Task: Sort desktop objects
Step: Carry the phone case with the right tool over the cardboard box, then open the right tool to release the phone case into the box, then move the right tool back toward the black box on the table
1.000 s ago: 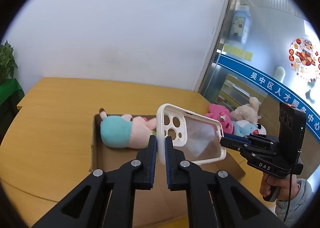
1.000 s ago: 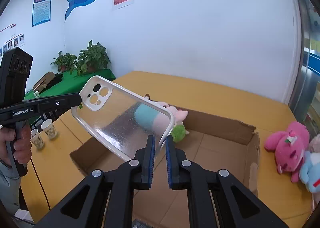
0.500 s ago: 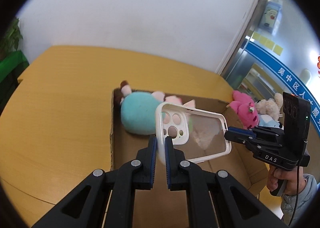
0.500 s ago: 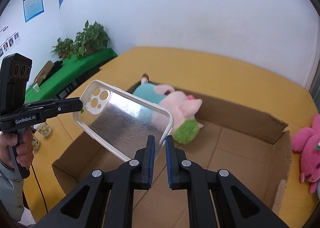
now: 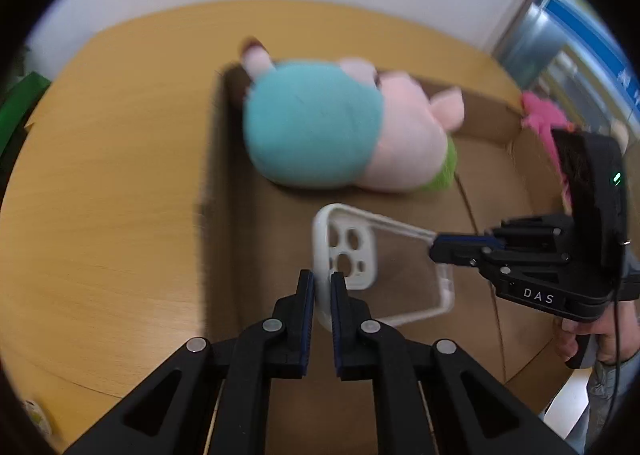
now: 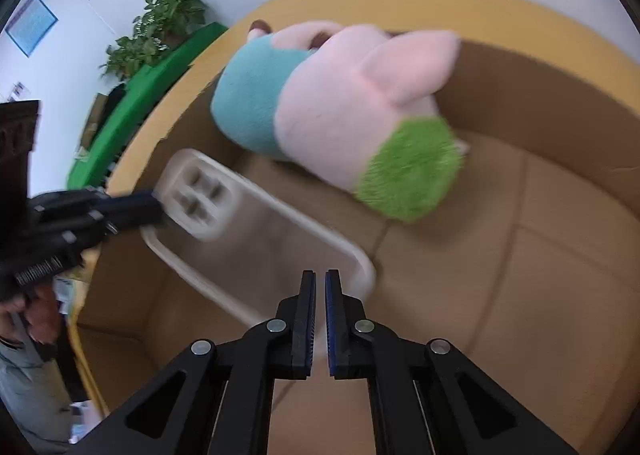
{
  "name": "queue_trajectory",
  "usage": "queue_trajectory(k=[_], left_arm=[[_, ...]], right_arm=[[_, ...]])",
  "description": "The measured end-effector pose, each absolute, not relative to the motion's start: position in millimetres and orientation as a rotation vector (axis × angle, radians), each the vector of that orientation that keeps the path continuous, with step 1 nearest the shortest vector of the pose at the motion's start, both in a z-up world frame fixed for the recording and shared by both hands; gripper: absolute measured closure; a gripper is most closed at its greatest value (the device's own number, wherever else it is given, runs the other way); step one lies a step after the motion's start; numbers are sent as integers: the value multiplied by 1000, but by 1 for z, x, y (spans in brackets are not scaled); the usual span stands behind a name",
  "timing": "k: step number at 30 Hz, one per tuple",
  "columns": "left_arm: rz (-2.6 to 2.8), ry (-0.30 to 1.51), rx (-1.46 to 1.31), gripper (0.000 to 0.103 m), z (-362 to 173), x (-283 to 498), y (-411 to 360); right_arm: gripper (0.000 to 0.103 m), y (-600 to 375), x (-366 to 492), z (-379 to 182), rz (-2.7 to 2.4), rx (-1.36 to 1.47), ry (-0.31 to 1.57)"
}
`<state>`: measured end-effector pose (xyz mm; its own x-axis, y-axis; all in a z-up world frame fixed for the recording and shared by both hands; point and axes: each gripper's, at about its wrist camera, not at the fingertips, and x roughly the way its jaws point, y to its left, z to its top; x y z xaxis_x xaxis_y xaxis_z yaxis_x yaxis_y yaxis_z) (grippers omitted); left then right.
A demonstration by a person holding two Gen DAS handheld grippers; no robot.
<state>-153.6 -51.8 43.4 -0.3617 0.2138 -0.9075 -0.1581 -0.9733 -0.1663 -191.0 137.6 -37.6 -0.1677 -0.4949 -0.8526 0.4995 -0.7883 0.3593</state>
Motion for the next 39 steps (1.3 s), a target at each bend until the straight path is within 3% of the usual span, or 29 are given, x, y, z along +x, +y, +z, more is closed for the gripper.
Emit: queue_trajectory(k=[2, 13, 20, 21, 23, 24, 25, 27, 30, 32, 34, 35, 39], left_arm=[[2414, 24, -1675, 97, 36, -158, -36], [2509, -51, -1724, 98, 34, -150, -70], [2587, -36, -1734, 98, 35, -150, -80], [2597, -40, -1733, 97, 35, -149, -82], [2617, -65, -1734, 96, 38, -148, -87], [2640, -88, -1716, 96, 41, -146, -91], [2660, -99, -1693, 95, 46, -144, -93], [2709, -98, -1628, 94, 58, -136, -96], [2825, -45, -1475, 85, 87, -110, -98], [2906, -19, -1339, 67, 109, -83, -98], [3018, 11, -1177, 27, 132, -57, -83], [3069, 23, -1097, 21, 140, -49, -73], [3124, 48, -900, 20, 157, 5, -56]], right_arm=[[100, 124, -191, -41, -2001, 1464, 62], [96, 160, -174, -26, -2089, 1424, 1], [91, 172, -171, -44, -2059, 1542, 1], [87, 170, -169, -43, -2064, 1537, -2], [67, 168, -164, -37, -2100, 1514, 15], [49, 168, -161, -32, -2123, 1498, 25], [38, 169, -157, -25, -2157, 1472, 38], [31, 170, -147, -8, -2218, 1409, 62], [22, 178, -121, 22, -2318, 1293, 88], [13, 184, -95, 45, -2415, 1179, 120], [0, 192, -64, 67, -2512, 1049, 139], [0, 194, -50, 75, -2548, 988, 143], [0, 185, -3, 93, -2652, 831, 204]])
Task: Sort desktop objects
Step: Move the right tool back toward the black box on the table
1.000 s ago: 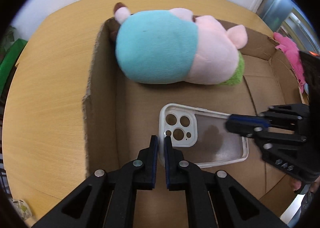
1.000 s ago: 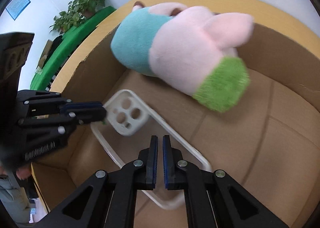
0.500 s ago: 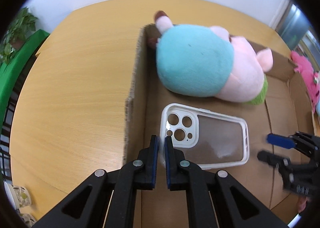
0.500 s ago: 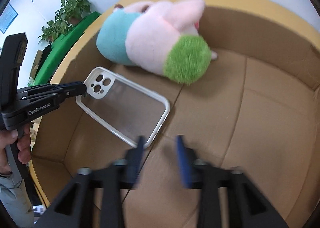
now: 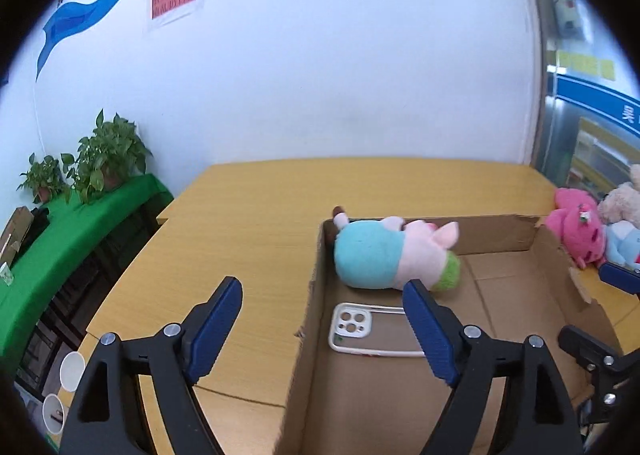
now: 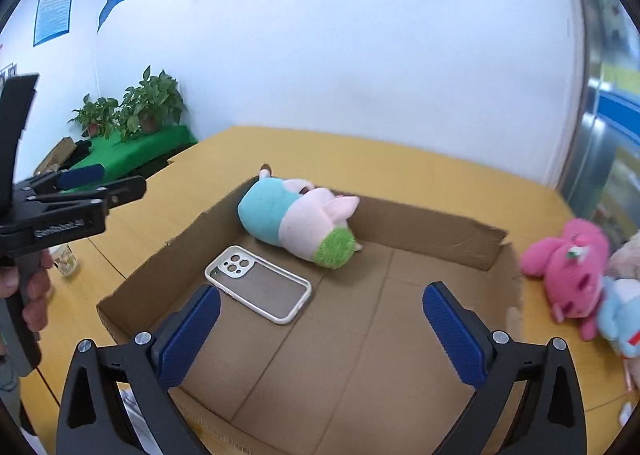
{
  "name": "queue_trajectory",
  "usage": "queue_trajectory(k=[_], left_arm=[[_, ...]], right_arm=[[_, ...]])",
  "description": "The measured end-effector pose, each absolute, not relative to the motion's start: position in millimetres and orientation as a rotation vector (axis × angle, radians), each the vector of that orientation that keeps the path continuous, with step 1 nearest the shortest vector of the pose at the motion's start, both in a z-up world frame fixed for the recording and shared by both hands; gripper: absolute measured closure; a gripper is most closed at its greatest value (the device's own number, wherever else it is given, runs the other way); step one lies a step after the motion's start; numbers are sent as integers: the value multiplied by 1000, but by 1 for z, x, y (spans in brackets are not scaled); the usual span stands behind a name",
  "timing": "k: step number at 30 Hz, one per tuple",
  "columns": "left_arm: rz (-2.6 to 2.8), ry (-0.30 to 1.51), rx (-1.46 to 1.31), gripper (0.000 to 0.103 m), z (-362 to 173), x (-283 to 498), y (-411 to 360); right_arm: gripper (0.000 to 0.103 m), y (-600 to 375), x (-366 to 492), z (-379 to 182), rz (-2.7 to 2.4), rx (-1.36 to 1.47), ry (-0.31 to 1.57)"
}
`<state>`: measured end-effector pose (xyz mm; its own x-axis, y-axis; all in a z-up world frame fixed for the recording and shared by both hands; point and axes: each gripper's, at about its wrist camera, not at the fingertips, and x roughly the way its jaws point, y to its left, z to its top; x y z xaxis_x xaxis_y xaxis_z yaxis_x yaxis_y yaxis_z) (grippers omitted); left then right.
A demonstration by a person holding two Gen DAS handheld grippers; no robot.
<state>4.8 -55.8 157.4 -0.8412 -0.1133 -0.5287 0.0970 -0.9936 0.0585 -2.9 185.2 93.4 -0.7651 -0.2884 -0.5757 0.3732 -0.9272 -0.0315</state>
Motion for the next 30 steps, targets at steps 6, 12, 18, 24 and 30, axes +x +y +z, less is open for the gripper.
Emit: queue_trajectory(k=[6, 12, 18, 24, 30], left_arm=[[-2986, -97, 763, 20, 163, 48, -20], [-3058, -81, 758, 20, 159, 65, 10], [-3088, -64, 800, 20, 153, 65, 17], [-3097, -31, 828, 20, 148, 65, 19], [-3080, -15, 830, 20, 146, 64, 17]], right_arm=[[0, 195, 34, 92, -2718, 833, 187], [0, 204, 60, 79, -2736, 890, 199], [0, 207, 68, 82, -2755, 856, 197], [0, 209, 70, 84, -2753, 847, 207], [0, 208, 71, 83, -2749, 846, 201]])
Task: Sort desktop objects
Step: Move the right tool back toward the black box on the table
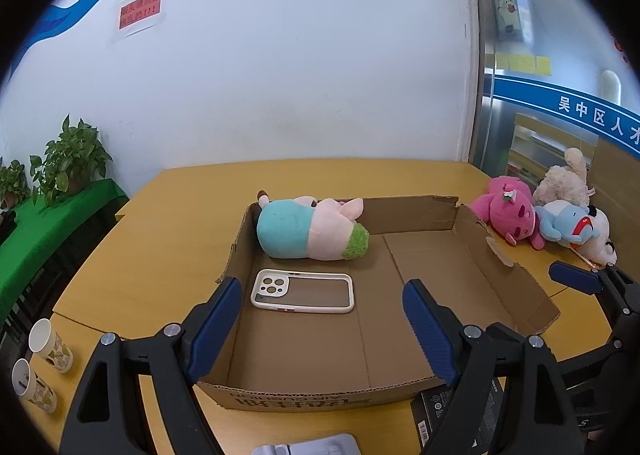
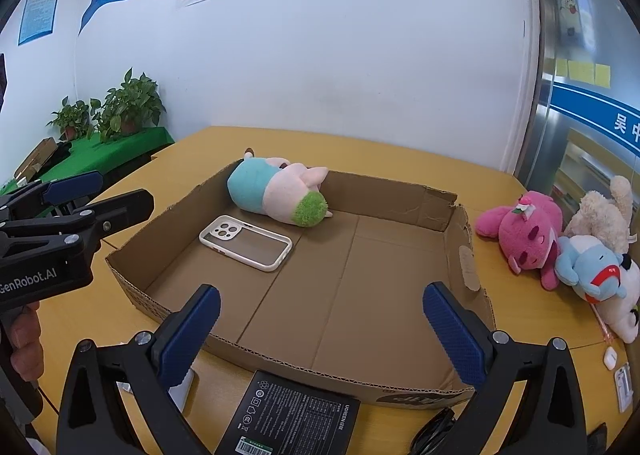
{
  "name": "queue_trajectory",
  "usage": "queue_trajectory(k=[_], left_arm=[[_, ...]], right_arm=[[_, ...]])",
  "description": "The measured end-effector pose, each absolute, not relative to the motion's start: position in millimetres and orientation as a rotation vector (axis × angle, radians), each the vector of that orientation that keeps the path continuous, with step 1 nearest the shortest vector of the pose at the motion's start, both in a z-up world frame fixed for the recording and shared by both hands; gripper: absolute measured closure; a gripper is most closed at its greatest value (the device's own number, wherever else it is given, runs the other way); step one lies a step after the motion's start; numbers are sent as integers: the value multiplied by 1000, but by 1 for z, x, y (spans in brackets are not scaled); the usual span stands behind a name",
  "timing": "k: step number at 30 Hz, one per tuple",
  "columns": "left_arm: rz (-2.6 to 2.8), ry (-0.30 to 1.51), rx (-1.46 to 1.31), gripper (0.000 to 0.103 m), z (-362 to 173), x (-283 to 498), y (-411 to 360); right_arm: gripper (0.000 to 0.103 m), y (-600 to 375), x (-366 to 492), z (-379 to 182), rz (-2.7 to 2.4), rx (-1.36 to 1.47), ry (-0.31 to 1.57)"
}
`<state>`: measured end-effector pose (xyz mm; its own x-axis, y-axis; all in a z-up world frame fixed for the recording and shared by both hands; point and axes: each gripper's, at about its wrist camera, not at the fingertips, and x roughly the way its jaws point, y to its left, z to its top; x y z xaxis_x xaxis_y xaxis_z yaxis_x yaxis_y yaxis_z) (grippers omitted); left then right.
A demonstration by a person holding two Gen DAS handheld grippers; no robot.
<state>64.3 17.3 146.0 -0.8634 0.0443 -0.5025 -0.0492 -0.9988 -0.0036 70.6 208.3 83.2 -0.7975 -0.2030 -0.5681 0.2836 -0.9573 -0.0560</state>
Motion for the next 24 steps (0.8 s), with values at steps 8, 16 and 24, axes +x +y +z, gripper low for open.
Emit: queue_trajectory(k=[8, 16, 24], left_arm=[[2958, 2, -837, 20, 138, 63, 18], [2735, -108, -1008, 21, 98, 70, 20], [2439, -239, -1165, 22, 44, 71, 39]], right_arm=[[0, 212, 71, 79, -2745, 844, 210], [0, 243, 98, 41, -2602, 916, 210], [0, 253, 129, -31, -2344, 1136, 237]])
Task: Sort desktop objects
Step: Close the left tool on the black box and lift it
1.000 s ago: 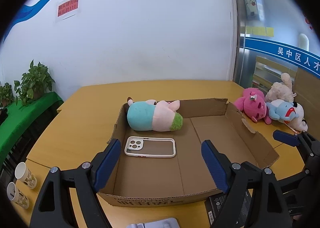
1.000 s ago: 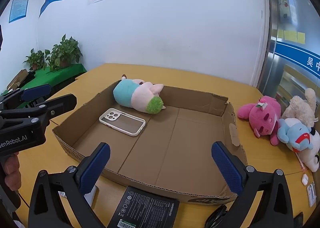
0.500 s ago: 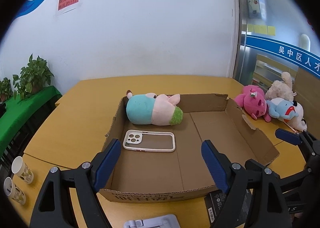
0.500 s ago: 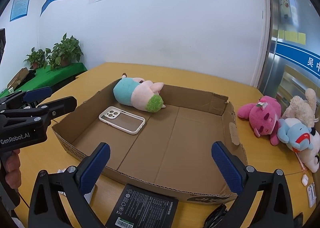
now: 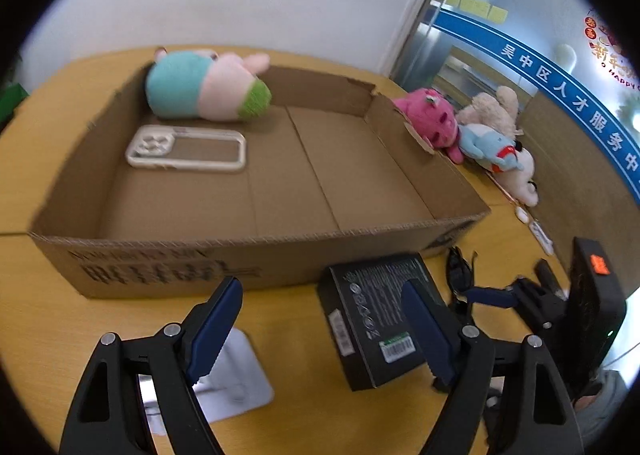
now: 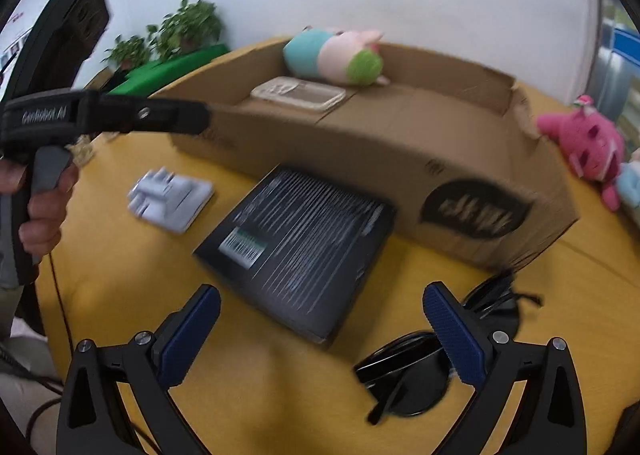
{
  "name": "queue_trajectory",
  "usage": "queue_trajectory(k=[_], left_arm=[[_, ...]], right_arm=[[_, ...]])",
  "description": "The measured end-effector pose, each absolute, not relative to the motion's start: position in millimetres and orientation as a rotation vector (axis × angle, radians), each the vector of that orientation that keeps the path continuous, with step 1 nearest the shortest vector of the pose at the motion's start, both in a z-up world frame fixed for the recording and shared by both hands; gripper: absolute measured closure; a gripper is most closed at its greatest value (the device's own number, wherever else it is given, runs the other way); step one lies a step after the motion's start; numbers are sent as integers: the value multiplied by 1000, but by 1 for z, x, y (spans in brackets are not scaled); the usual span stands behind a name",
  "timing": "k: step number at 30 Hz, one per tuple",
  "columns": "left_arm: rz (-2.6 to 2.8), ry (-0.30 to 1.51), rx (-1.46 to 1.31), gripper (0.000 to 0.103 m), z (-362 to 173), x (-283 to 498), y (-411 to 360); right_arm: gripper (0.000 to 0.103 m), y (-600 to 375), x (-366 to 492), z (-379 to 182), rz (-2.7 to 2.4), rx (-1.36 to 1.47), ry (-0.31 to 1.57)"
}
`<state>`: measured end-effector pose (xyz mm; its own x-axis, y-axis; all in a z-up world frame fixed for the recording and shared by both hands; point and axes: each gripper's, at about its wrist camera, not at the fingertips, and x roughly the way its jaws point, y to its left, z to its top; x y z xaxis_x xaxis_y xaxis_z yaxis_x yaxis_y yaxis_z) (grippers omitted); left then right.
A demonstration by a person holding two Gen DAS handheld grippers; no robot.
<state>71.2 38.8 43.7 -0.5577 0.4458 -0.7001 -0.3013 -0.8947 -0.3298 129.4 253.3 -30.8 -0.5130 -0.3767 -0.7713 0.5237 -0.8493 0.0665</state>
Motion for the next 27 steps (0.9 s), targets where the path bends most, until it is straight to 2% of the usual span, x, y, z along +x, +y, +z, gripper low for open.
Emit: queue_trajectory(k=[8, 11, 13, 16, 19, 24, 27], left_arm=[[2307, -267, -1229, 23, 13, 62, 53], [2239, -283, -1249, 25, 3, 59, 57], [2224, -278, -1270, 34, -3, 58, 58], [2184, -337, -1288, 39, -8, 58, 55], [2192, -330, -1304, 39, -6, 62, 51], [2129, -358, -1368, 44, -9, 86, 38], [2170, -351, -1371, 41, -8, 95, 36]], right_arm=[[1, 227, 120, -48, -2262, 1119, 227], [4, 220, 129, -44, -2169, 1069, 204], [3, 222, 129, -45, -2204, 1070, 218], [3, 221, 121, -54, -2208, 1120, 237], [3, 211, 125, -59, -2205, 1118, 292], [6, 221, 143, -42, -2137, 1032, 230], [3, 224, 143, -49, -2162, 1062, 292]])
